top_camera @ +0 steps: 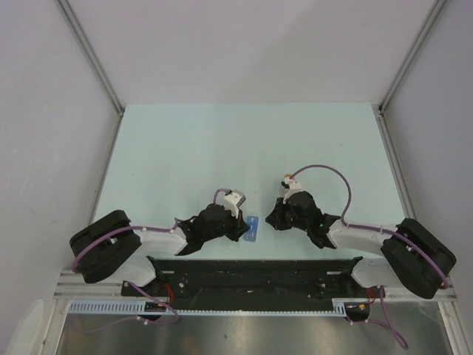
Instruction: Sort the pills into containers
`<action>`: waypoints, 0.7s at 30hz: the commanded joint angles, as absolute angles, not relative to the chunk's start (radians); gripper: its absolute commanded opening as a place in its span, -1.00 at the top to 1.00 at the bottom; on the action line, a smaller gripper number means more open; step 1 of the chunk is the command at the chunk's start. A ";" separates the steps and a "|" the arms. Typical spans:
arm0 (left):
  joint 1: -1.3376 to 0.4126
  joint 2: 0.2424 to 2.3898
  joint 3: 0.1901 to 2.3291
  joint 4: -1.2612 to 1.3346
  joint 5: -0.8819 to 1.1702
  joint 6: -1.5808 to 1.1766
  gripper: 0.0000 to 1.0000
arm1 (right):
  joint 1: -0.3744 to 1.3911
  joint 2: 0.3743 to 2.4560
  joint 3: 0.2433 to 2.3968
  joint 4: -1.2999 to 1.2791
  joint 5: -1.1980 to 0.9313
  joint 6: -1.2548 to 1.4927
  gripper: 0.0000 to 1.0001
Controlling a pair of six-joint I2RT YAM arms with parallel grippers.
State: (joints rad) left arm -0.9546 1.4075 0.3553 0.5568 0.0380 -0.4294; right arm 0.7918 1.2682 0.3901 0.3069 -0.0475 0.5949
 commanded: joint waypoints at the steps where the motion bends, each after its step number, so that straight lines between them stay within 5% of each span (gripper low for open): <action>1: -0.953 1.419 0.359 0.517 0.040 -0.439 0.99 | 0.770 1.354 0.451 0.284 -0.026 0.594 1.00; 21: -0.951 1.417 0.364 0.515 0.048 -0.442 0.99 | 0.778 1.566 0.564 0.310 -0.115 0.566 1.00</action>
State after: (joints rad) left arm -0.9546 1.4075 0.3557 0.5564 0.0380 -0.4297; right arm 0.7696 1.5364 0.5377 0.3088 -0.0952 0.5900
